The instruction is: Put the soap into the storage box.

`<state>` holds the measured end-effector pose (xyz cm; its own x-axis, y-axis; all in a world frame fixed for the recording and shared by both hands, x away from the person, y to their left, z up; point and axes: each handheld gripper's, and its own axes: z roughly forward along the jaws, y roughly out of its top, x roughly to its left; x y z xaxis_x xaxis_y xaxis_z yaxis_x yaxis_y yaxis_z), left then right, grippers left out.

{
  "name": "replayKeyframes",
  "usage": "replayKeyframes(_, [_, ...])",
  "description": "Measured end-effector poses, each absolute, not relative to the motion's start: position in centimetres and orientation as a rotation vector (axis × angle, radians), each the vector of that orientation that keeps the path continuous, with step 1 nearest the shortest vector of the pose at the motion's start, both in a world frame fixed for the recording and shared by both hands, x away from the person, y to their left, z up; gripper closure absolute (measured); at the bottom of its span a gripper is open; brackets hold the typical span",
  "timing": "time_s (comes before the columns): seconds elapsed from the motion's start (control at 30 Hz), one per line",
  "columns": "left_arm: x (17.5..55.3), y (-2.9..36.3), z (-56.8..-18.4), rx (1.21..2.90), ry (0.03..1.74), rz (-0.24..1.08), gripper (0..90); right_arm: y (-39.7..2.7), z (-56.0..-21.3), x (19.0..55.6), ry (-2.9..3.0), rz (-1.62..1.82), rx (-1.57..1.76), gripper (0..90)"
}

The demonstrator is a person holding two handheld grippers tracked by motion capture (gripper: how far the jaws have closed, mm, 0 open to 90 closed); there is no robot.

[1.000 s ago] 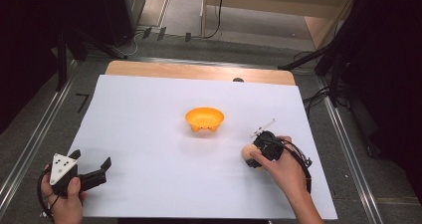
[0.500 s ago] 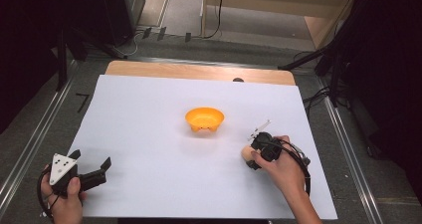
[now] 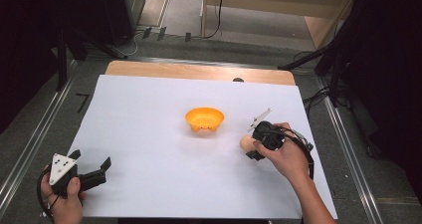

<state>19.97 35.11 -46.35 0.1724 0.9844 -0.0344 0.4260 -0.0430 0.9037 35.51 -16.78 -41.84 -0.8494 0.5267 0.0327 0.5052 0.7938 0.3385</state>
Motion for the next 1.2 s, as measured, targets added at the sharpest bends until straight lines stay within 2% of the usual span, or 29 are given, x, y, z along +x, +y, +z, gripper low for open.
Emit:
replayKeyframes(0.63, [20.0, 35.1, -46.4, 1.606, 1.379, 0.834, 0.0, -14.3, -38.2, 38.5, 2.952, 0.61, 0.553, 33.1])
replayKeyframes(1.2, [20.0, 35.1, -46.4, 1.602, 1.379, 0.834, 0.0, -11.5, -36.9, 40.9, 2.959, 0.564, 0.327, 33.1])
